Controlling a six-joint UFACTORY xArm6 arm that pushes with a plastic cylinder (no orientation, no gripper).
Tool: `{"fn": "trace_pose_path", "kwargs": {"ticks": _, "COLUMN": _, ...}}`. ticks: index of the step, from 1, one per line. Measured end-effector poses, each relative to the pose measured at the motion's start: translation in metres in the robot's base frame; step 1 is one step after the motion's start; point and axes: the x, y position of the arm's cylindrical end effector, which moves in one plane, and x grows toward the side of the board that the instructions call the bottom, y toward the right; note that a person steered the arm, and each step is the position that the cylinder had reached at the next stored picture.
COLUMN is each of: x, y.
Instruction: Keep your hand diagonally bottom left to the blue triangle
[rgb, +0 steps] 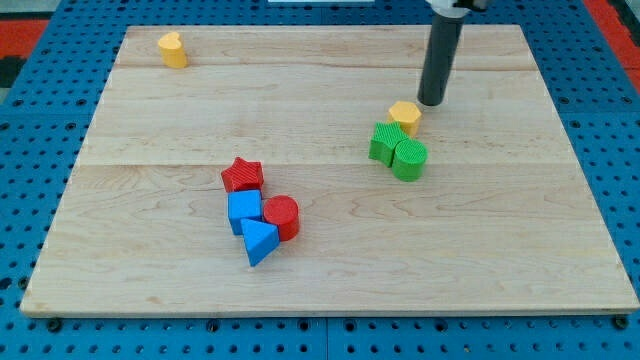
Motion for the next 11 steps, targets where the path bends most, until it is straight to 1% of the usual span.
{"fn": "trace_pose_path", "kwargs": {"ticks": 1, "x": 0.050, "y": 0.042}}
{"fn": "trace_pose_path", "kwargs": {"ticks": 2, "x": 0.114, "y": 0.042}}
{"fn": "trace_pose_path", "kwargs": {"ticks": 3, "x": 0.145, "y": 0.020}}
{"fn": "trace_pose_path", "kwargs": {"ticks": 4, "x": 0.202, "y": -0.004}}
{"fn": "trace_pose_path", "kwargs": {"ticks": 5, "x": 0.212, "y": -0.053}}
{"fn": "trace_pose_path", "kwargs": {"ticks": 6, "x": 0.234, "y": -0.098}}
{"fn": "trace_pose_path", "kwargs": {"ticks": 7, "x": 0.267, "y": -0.106}}
{"fn": "trace_pose_path", "kwargs": {"ticks": 8, "x": 0.271, "y": -0.104}}
{"fn": "trace_pose_path", "kwargs": {"ticks": 9, "x": 0.271, "y": -0.121}}
{"fn": "trace_pose_path", "kwargs": {"ticks": 10, "x": 0.272, "y": -0.175}}
{"fn": "trace_pose_path", "kwargs": {"ticks": 11, "x": 0.267, "y": -0.202}}
